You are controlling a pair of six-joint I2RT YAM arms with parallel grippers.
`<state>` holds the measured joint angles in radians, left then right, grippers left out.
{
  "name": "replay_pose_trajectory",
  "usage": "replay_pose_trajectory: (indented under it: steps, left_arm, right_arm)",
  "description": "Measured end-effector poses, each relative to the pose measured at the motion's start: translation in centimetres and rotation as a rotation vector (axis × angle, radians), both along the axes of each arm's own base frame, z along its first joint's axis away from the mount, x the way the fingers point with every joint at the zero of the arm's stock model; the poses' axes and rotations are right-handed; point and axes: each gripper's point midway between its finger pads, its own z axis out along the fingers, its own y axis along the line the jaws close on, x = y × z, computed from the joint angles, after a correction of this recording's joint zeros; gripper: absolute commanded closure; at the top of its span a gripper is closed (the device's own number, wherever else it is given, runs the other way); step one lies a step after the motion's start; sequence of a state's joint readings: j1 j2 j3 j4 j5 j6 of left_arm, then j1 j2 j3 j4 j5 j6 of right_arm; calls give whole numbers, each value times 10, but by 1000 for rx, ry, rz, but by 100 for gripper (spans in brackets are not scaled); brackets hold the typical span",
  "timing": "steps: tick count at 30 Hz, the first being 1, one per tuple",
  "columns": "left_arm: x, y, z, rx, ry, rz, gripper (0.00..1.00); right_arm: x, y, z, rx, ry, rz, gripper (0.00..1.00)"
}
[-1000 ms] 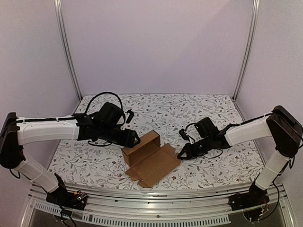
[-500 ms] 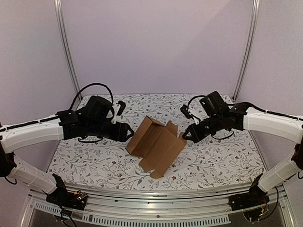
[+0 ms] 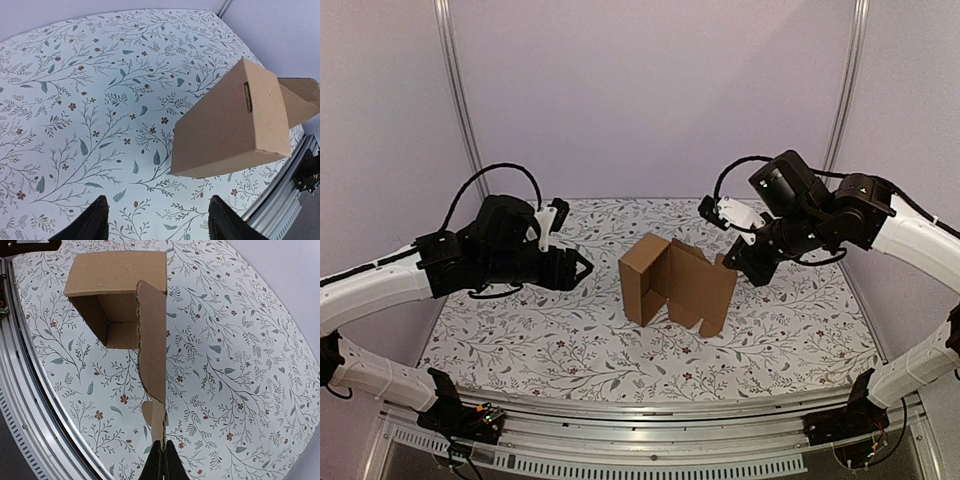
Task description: Fold the paper box
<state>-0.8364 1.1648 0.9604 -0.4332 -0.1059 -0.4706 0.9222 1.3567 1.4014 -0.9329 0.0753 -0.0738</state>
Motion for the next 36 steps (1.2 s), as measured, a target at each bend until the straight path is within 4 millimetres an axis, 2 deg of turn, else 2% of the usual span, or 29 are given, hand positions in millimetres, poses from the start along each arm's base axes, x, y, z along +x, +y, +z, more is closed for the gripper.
replay_pose_trajectory:
  steps: [1, 7, 13, 19, 28, 36]
  left_arm:
    - [0, 0, 1, -1, -2, 0, 33]
    - [0, 1, 1, 2, -6, 0, 33]
    - [0, 1, 1, 4, -7, -2, 33]
    - [0, 0, 1, 3, -8, -2, 33]
    - [0, 1, 0, 4, -7, -1, 33]
    - [0, 1, 0, 1, -9, -1, 33]
  right_arm:
    - [0, -4, 14, -18, -37, 7, 100]
    - [-5, -20, 49, -140, -180, 48, 100]
    - [-8, -41, 56, -337, -283, 108, 100]
    - [9, -58, 66, -528, -366, 94, 100]
    - [28, -54, 60, -705, -417, 107, 100]
    - [35, -28, 30, -803, -383, 193, 100]
